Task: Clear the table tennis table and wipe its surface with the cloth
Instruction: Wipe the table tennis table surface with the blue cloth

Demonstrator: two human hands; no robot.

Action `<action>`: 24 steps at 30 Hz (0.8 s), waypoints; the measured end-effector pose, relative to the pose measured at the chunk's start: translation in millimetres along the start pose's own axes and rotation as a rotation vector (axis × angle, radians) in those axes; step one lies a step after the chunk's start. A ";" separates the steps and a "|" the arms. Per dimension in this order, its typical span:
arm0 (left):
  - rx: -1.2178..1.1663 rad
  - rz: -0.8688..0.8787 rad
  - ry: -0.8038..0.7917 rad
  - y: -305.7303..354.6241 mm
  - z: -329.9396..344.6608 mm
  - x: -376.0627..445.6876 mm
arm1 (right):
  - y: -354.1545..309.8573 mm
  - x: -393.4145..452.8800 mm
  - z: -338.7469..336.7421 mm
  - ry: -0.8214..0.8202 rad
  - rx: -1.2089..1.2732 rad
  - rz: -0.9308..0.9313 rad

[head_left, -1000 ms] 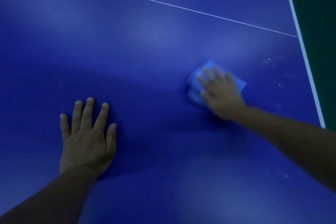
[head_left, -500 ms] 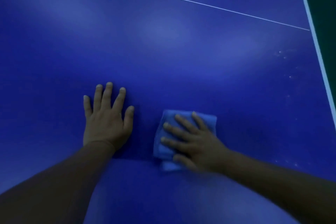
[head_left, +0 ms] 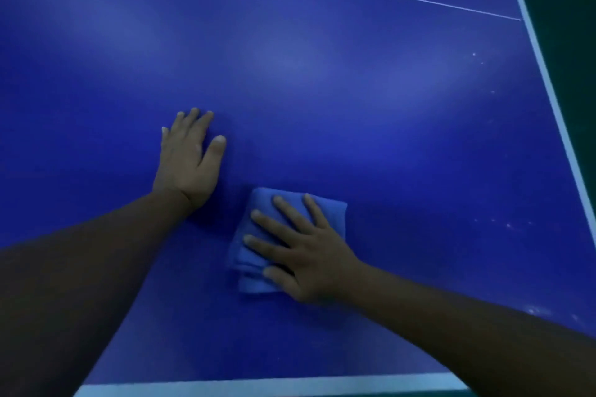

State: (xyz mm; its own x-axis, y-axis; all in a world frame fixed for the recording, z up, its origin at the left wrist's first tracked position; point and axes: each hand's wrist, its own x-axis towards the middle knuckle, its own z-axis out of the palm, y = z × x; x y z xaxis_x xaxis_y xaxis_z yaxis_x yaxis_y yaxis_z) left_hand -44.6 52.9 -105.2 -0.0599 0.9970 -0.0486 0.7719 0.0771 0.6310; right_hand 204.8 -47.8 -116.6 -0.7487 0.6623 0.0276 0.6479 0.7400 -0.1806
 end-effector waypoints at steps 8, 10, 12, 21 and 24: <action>0.264 0.225 0.003 -42.3 -35.3 -129.7 | 175.8 -48.6 -47.5 -0.006 -0.025 1.110; 0.308 0.250 -0.028 -47.3 -34.3 -159.0 | 138.7 -47.5 -35.0 0.039 -0.080 1.089; 0.363 0.248 -0.074 -50.6 -29.5 -179.6 | 74.8 -53.5 -16.8 0.070 -0.148 0.907; 0.472 0.213 -0.141 -54.2 -23.8 -191.3 | 52.5 -85.6 -19.4 -0.079 -0.128 0.587; 0.463 0.219 -0.136 -55.0 -23.8 -191.3 | 65.3 -32.4 -23.0 -0.001 -0.034 0.999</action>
State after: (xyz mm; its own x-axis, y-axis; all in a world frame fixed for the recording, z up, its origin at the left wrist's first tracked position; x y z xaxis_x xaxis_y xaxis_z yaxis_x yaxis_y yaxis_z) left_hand -90.7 -142.1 -112.2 0.1928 0.9785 -0.0737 0.9578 -0.1714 0.2307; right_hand 274.5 -18.3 -106.7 0.1418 0.9823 -0.1226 0.9838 -0.1535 -0.0924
